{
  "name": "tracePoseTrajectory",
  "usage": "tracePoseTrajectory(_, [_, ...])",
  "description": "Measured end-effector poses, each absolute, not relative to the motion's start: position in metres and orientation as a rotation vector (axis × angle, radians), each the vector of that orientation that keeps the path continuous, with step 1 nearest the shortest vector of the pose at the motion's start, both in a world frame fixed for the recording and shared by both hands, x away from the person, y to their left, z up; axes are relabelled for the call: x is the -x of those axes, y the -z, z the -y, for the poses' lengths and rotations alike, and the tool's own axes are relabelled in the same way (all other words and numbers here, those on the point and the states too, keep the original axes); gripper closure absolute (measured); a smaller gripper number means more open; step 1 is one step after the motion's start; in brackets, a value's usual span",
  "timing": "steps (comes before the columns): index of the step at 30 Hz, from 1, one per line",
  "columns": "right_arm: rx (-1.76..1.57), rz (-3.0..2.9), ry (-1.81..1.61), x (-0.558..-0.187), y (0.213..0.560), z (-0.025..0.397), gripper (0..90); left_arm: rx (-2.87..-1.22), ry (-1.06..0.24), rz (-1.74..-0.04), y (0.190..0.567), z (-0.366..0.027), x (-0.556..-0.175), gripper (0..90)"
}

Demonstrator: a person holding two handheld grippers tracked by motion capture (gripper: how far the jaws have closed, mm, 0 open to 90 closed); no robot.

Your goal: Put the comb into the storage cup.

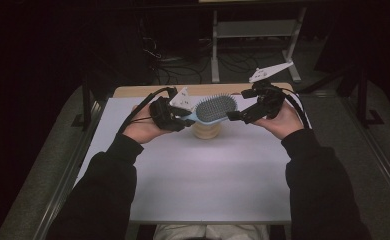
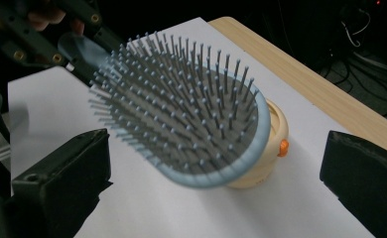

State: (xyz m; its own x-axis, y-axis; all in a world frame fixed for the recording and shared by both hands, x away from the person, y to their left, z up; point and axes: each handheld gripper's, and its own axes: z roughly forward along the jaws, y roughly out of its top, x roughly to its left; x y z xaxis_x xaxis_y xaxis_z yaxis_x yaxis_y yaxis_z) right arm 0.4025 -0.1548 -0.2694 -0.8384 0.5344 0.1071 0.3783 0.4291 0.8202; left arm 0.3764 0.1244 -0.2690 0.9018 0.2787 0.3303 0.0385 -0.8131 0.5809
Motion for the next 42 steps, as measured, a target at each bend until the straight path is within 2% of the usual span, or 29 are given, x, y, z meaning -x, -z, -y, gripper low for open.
tracePoseTrajectory(12, [-1.102,-2.646,-1.481,-0.433,0.279,0.144,0.0,-2.436,-0.590,-0.227,0.271,-0.125,-0.375,70.0])
tracePoseTrajectory(13, [-1.127,-2.668,-1.479,-0.435,0.280,0.142,1.5,-2.435,-0.594,-0.230,0.272,-0.125,-0.375,70.0])
tracePoseTrajectory(15, [-1.131,-2.722,-1.526,-0.438,0.282,0.141,16.4,-2.440,-0.616,-0.235,0.274,-0.126,-0.375,70.0])
tracePoseTrajectory(17, [-1.170,-2.740,-1.528,-0.440,0.283,0.139,17.6,-2.431,-0.602,-0.248,0.277,-0.129,-0.375,70.1])
tracePoseTrajectory(19, [-1.210,-2.782,-1.534,-0.441,0.285,0.137,24.5,-2.424,-0.604,-0.253,0.281,-0.130,-0.376,70.0])
tracePoseTrajectory(26, [-1.316,-2.753,-1.618,-0.445,0.286,0.142,36.4,-2.376,-0.588,-0.269,0.289,-0.134,-0.377,70.1])
tracePoseTrajectory(31, [-1.148,-2.716,-1.583,-0.435,0.276,0.141,51.7,-2.384,-0.568,-0.279,0.294,-0.133,-0.378,70.5])
tracePoseTrajectory(36, [-1.102,-2.677,-1.561,-0.428,0.263,0.138,56.5,-2.372,-0.569,-0.284,0.294,-0.133,-0.380,70.6])
tracePoseTrajectory(42, [-1.020,-2.660,-1.453,-0.417,0.243,0.125,58.5,-2.341,-0.509,-0.324,0.294,-0.135,-0.384,70.0])
